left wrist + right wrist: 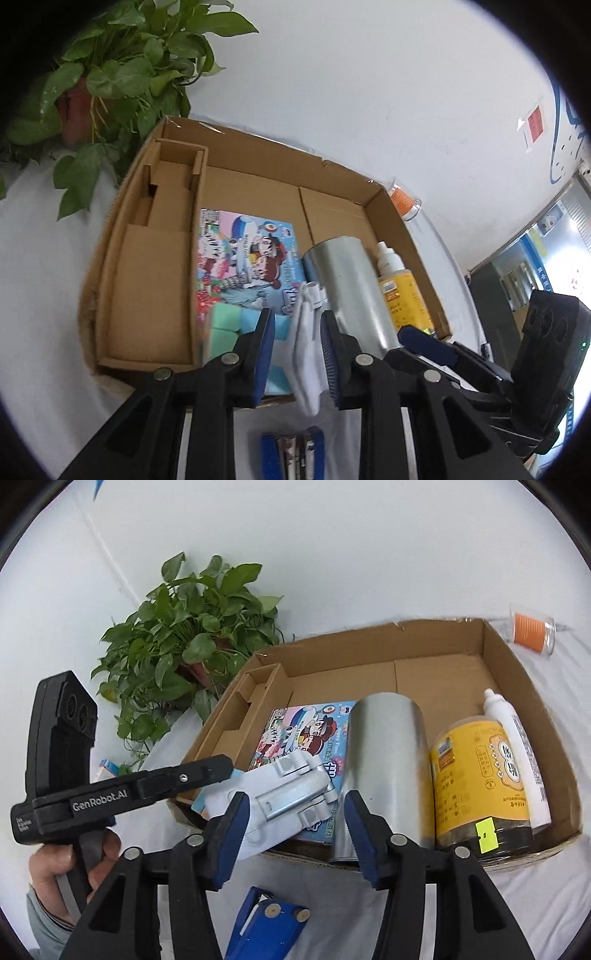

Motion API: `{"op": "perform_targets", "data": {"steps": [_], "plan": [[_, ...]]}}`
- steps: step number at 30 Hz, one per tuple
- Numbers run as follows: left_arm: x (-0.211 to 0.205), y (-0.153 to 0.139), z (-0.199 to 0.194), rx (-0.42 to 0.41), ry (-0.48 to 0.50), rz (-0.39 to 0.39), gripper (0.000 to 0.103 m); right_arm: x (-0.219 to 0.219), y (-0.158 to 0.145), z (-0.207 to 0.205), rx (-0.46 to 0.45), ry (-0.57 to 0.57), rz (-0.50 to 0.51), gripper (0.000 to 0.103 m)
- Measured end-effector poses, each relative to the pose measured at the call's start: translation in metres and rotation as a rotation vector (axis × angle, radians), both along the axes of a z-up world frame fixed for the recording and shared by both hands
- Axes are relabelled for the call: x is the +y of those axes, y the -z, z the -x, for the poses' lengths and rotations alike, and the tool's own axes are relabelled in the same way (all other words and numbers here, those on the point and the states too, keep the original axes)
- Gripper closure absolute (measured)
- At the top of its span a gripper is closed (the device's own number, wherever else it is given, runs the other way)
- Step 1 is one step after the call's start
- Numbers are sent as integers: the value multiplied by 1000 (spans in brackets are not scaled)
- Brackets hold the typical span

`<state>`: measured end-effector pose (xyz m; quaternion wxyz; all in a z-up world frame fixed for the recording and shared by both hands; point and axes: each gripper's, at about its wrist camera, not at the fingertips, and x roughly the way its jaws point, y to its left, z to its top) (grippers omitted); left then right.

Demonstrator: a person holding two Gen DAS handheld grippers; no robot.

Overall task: Organize rigid objects
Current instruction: 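Lower the phone stand into the tray beside the cube and release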

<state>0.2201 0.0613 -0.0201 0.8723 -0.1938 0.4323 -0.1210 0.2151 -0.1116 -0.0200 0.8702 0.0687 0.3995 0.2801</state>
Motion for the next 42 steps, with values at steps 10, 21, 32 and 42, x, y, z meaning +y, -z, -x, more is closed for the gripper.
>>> {"op": "perform_targets", "data": {"steps": [10, 21, 32, 42], "plan": [[12, 12, 1, 9, -21, 5, 67, 44, 19, 15, -88, -108, 196, 48], [12, 12, 10, 19, -43, 18, 67, 57, 21, 10, -162, -198, 392, 63], [7, 1, 5, -8, -23, -39, 68, 49, 7, 20, -153, -233, 452, 59], [8, 8, 24, 33, -31, 7, 68, 63, -25, -87, -42, -138, 355, 79]]}}
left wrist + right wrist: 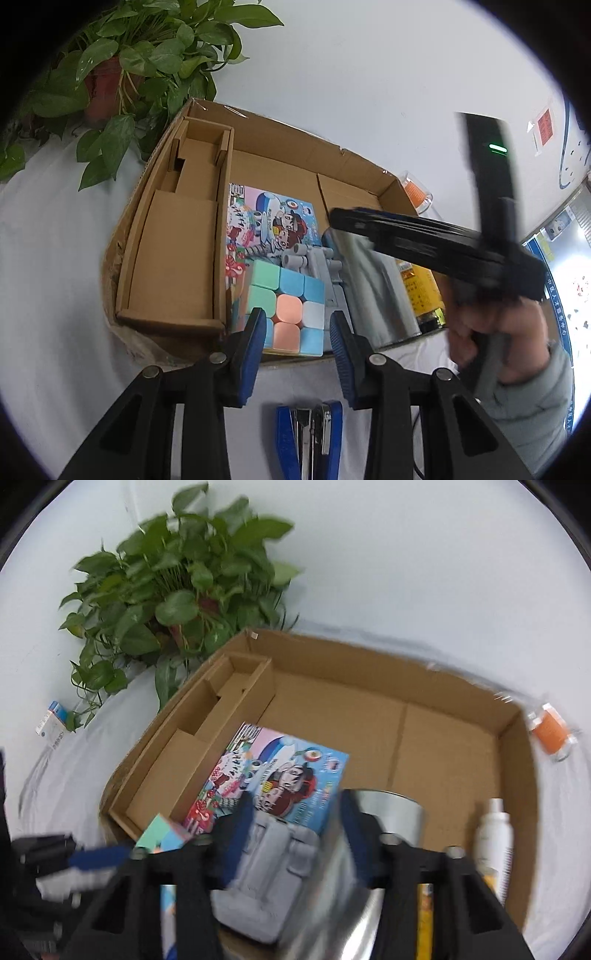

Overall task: Organize rigid objects
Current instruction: 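Lower the phone stand into the tray beside the cube and release, then grasp the blue stapler with both grippers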

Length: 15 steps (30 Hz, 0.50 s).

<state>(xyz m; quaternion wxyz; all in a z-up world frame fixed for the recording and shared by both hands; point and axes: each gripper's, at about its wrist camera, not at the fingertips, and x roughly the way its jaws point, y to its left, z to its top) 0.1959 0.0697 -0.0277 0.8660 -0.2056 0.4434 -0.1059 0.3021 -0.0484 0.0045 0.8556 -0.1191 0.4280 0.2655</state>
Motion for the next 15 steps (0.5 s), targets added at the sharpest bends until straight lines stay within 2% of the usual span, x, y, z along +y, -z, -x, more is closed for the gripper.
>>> {"op": "perform_targets", "data": {"steps": [1, 2, 4, 5, 6, 7, 8, 9, 10, 11, 13, 15], "plan": [[0, -1, 3, 6, -2, -1, 68, 8, 9, -12, 43, -9, 4, 87], [2, -2, 7, 4, -11, -8, 68, 16, 20, -20, 72, -9, 33, 89], [2, -12, 22, -45, -25, -43, 68, 23, 44, -27, 133, 12, 76, 90], [2, -19, 32, -75, -34, -68, 65, 20, 46, -26, 126, 19, 39, 90], [1, -23, 41, -92, -45, -93, 60, 16, 47, -24, 146, 24, 19, 90], [0, -26, 52, -105, -65, -120, 41, 11, 44, -21, 164, 26, -3, 87], [0, -27, 61, -117, -81, -130, 19, 6, 39, -14, 156, 23, -16, 81], [-2, -26, 71, -136, -88, -125, 14, -2, 27, -3, 101, 28, -16, 58], [-5, -22, 77, -141, -76, -114, 14, -12, 13, 13, 21, 40, -9, 29], [-10, -13, 80, -113, -51, -106, 14, -25, -2, 32, -66, 54, -18, 19], [-19, 8, 74, -18, -14, -85, 14, -54, -19, 74, -186, 81, -73, 16], [-26, 33, 62, 96, -2, -53, 15, -83, -19, 120, -227, 78, -104, 17]]}}
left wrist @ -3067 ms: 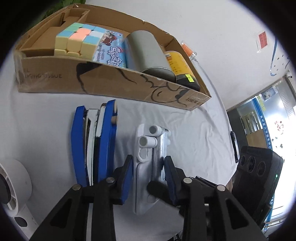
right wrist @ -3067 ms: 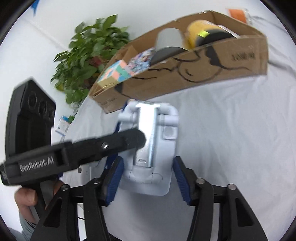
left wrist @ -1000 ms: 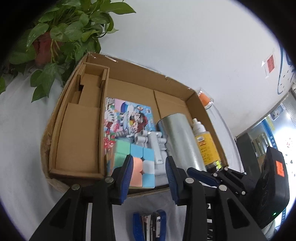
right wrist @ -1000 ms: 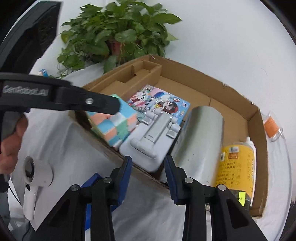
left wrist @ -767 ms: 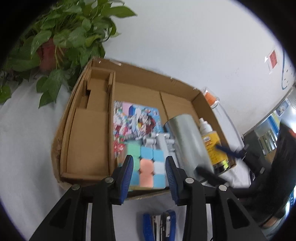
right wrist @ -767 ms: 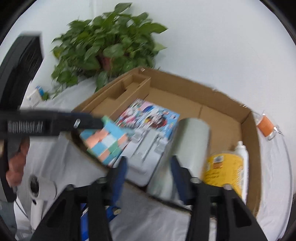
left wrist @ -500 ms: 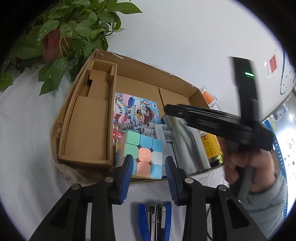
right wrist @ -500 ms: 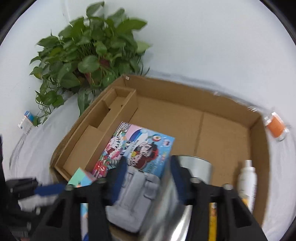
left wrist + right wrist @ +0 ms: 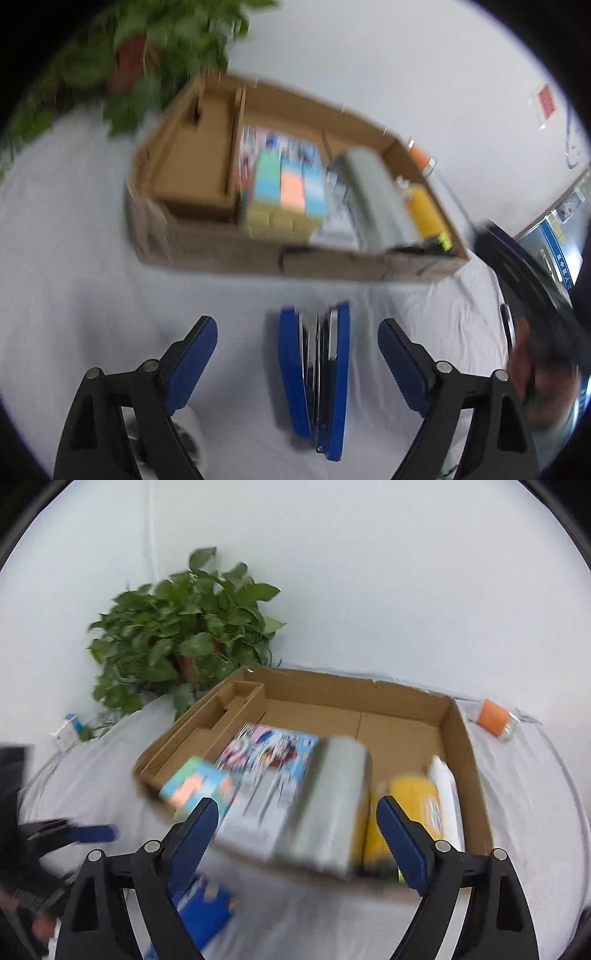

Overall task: Organize rigid objects
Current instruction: 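Grasp the blue stapler with both grippers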

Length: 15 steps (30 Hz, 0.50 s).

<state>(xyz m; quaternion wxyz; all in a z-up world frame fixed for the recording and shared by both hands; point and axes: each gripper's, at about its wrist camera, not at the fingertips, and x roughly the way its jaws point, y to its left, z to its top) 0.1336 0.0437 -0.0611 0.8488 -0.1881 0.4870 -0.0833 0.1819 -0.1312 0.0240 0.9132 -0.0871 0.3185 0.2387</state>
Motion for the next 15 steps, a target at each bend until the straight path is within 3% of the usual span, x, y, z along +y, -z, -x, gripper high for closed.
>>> {"op": "perform_targets", "data": {"steps": [2, 4, 7, 10, 15], "plan": [[-12, 18, -14, 100, 20, -17, 15, -33, 14, 51, -37, 45, -42, 18], [-29, 28, -26, 155, 62, -52, 16, -52, 36, 83, 17, 51, -64, 22], [-52, 45, -35, 229, 140, -38, 16, -57, 69, 117, 111, 19, -48, 23], [-65, 49, -31, 243, 143, -25, 16, -50, 91, 140, 144, -39, -67, 23], [-77, 61, -16, 284, 199, 326, 16, -27, 116, 156, 141, -97, -54, 24]]}}
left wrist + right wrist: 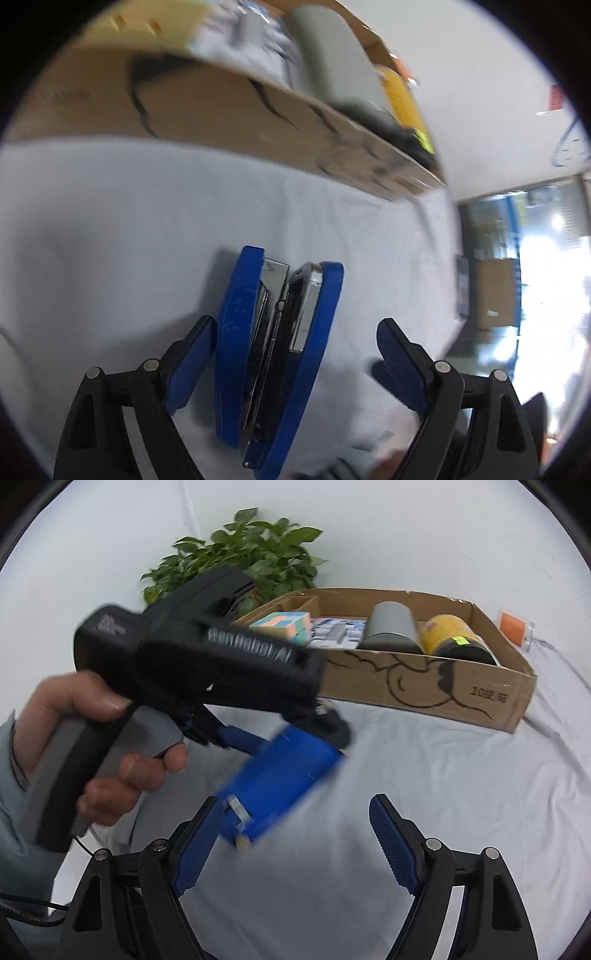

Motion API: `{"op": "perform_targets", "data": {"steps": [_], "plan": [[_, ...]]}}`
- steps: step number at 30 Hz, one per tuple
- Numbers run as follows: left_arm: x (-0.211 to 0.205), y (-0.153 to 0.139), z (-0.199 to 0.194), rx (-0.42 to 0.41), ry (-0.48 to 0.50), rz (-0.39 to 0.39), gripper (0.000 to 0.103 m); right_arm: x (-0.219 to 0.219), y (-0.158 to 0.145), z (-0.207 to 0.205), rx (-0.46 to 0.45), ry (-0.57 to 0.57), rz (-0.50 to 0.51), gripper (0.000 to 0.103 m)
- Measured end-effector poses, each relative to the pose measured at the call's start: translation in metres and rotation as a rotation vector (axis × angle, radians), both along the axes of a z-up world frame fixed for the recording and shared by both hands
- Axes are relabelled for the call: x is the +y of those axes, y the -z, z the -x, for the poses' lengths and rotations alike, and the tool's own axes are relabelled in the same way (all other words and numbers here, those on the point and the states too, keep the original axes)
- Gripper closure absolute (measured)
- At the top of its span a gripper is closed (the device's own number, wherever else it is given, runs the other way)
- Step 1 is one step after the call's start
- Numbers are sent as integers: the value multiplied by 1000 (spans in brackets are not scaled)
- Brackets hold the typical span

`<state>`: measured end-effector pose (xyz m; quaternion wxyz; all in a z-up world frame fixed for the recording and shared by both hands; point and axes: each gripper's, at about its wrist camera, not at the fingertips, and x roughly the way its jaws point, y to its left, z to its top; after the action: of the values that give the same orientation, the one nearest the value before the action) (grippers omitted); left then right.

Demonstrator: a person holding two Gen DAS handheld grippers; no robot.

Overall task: Organize rigid objects
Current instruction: 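Grasp the blue stapler with both grippers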

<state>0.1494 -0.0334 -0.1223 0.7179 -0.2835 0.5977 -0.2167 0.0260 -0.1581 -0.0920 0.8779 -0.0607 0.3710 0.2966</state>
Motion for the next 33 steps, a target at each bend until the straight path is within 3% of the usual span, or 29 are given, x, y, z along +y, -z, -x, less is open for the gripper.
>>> {"op": "perform_targets", "data": {"steps": [3, 9, 12, 14, 15, 16, 18, 19, 20, 22, 27, 29, 30, 31, 32, 33], "plan": [[-10, 5, 13, -6, 18, 101, 19, 8, 11, 4, -13, -1, 45, 24], [20, -4, 27, -81, -52, 40, 19, 0, 28, -3, 143, 66, -8, 19], [32, -6, 37, -102, -72, -2, 19, 11, 32, 1, 112, 125, 10, 14], [35, -5, 42, -104, -82, -17, 19, 21, 43, 0, 117, 165, 95, 14], [37, -4, 43, -103, -84, -17, 19, 27, 44, 2, 71, 168, 140, 14], [39, -1, 44, -99, -90, -14, 19, 34, 48, 4, 39, 173, 217, 20], [42, 2, 47, -96, -101, -8, 19, 36, 49, 7, 18, 178, 225, 39], [43, 3, 48, -99, -103, -3, 19, 35, 47, 8, 10, 186, 222, 41], [42, 3, 47, -103, -104, 4, 19, 33, 46, 6, 11, 190, 201, 52], [44, 0, 50, -114, -95, 18, 19, 24, 42, 0, 50, 168, 117, 63], [34, -2, 46, -139, -84, 38, 18, -35, 48, -28, 267, 85, -304, 69], [27, -2, 43, -147, -81, 48, 19, -71, 64, -49, 435, 70, -539, 64], [22, -1, 41, -152, -77, 51, 19, -86, 68, -57, 491, 84, -604, 52], [18, -1, 39, -159, -72, 51, 18, -101, 67, -58, 484, 125, -599, 35], [13, 0, 37, -166, -71, 45, 18, -108, 59, -55, 428, 168, -529, 30], [7, 1, 34, -172, -67, 35, 18, -114, 43, -46, 305, 238, -379, 28]]}}
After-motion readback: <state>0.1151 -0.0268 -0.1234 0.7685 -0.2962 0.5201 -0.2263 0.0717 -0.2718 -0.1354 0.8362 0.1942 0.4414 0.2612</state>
